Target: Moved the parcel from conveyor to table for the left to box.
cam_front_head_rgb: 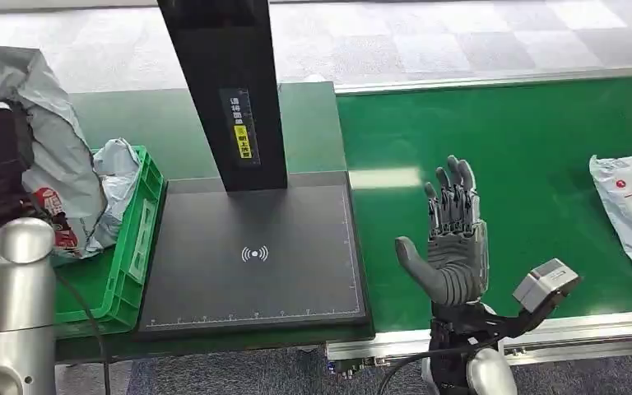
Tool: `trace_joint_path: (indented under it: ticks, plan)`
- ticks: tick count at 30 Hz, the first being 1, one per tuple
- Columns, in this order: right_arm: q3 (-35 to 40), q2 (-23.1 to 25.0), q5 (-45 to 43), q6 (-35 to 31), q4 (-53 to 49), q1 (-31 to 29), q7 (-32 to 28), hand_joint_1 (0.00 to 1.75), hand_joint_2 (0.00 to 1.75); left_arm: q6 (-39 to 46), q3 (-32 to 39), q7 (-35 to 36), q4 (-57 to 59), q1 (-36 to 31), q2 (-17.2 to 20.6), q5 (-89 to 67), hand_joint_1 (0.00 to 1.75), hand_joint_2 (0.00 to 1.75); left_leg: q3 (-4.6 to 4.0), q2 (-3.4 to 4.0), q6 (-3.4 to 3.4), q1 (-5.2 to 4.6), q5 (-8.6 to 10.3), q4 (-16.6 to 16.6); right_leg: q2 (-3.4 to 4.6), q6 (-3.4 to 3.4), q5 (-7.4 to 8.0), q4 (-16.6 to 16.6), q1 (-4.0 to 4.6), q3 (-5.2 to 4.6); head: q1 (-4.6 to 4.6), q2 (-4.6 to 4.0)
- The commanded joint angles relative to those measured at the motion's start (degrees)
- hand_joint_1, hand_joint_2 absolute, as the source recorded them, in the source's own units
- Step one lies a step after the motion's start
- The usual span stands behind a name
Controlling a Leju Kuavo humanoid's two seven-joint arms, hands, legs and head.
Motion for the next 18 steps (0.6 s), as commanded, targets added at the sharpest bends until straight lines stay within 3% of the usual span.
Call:
trace_joint_path:
  ticks: [1,5,6,12,18]
  plan:
    - [-0.51,-0.73,-0.31,-0.31,1.61,-0.59,0.02,0.0,1.75,1.45,2.08,2.01,7.68,-2.1,1.43,-4.43,1.75,1.75,0.02,-0.03,0.0,0.03,0.09,-0.09,0.01,-0.07,0.08,-0.09,0.03,0.02,0.0,0.0]
    - [-0.18,-1.0,-0.48,-0.75,2.06,-1.27,0.12,0.0,1.75,1.64,1.4,4.78,13.53,-5.15,2.27,-7.82,1.75,1.75,-0.01,-0.1,0.0,0.03,0.07,-0.03,-0.08,-0.05,0.04,-0.03,0.03,0.01,0.0,0.0]
    - [-0.22,-1.01,-0.51,-0.79,2.07,-1.4,0.15,0.0,1.75,1.56,1.38,4.81,13.87,-5.49,2.34,-7.89,0.0,1.75,-0.06,-0.08,0.0,0.04,0.1,-0.02,-0.05,-0.07,0.08,-0.03,0.05,-0.04,0.0,0.0]
    - [-0.45,-0.95,-0.67,-0.98,1.87,-1.21,0.27,0.0,1.75,0.2,-0.64,4.92,13.85,-6.05,1.52,-9.28,0.0,1.75,-0.03,-0.15,0.0,0.03,0.07,-0.02,-0.12,-0.04,0.03,-0.04,0.03,0.01,-0.02,0.0]
    - [-0.62,-1.0,-0.67,-0.23,2.21,-1.16,0.29,0.0,1.75,-0.22,-2.03,6.49,3.98,-2.44,0.79,-10.97,0.0,1.75,-0.05,-0.19,0.02,0.05,0.1,-0.05,-0.14,-0.06,0.06,-0.1,0.06,0.02,0.0,0.0]
